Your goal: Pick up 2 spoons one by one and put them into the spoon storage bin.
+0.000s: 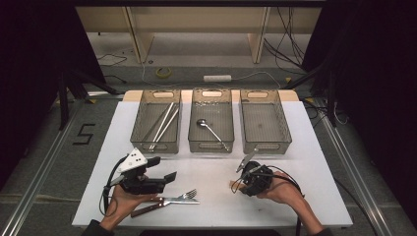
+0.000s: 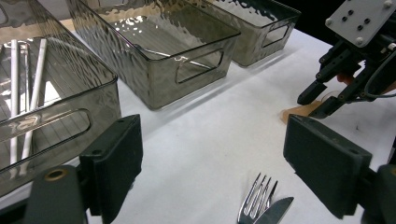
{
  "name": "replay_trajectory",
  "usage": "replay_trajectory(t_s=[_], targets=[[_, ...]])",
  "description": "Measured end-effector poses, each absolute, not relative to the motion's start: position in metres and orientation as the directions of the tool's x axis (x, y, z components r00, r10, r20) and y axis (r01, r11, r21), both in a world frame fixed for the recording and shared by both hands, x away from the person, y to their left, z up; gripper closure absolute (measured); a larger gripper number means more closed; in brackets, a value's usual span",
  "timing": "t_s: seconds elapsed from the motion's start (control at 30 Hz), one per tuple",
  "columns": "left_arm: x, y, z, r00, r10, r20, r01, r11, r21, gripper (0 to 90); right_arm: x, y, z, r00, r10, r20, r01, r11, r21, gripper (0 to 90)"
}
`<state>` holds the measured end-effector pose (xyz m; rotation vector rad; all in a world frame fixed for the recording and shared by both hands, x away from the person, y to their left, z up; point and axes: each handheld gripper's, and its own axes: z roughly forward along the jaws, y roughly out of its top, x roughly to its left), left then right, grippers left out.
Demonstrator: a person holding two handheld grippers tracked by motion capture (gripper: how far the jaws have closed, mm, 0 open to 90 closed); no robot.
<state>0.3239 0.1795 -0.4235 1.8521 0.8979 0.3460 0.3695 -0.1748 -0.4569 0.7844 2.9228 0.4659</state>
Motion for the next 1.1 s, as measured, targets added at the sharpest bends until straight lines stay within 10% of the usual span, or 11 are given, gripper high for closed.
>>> replay_trajectory(t_s=[1.1], targets=[[0.324,0.176,-0.425,0.681,0.72,-0.131,0.414,-0.231,0.88,19.0,0.378,-0.179,-0.421,-0.862,0.507,0.004,0.452,0.766,0.456,77.4]])
